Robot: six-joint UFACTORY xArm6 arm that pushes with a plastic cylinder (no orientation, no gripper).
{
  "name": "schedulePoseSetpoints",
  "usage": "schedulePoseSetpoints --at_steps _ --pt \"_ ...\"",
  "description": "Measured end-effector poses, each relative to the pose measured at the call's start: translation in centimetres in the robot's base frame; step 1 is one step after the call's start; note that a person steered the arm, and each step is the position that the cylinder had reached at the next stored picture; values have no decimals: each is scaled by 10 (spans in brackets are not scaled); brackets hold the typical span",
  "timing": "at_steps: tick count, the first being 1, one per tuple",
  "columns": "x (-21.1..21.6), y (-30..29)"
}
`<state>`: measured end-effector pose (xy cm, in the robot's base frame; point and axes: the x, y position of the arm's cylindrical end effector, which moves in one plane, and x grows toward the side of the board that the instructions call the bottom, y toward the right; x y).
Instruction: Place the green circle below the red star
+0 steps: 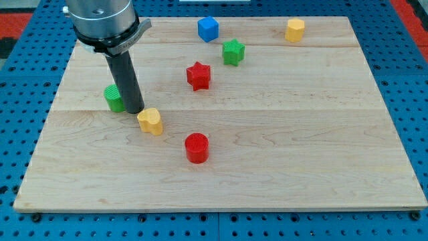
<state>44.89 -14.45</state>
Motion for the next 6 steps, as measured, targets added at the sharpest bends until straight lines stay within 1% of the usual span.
schedulePoseSetpoints --at_steps 1,2,3,4,5,6 --pt "14 -82" --pt "-34 -81" --pt "-35 36" --pt "-27 86" --pt "-24 42" --pt "9 68"
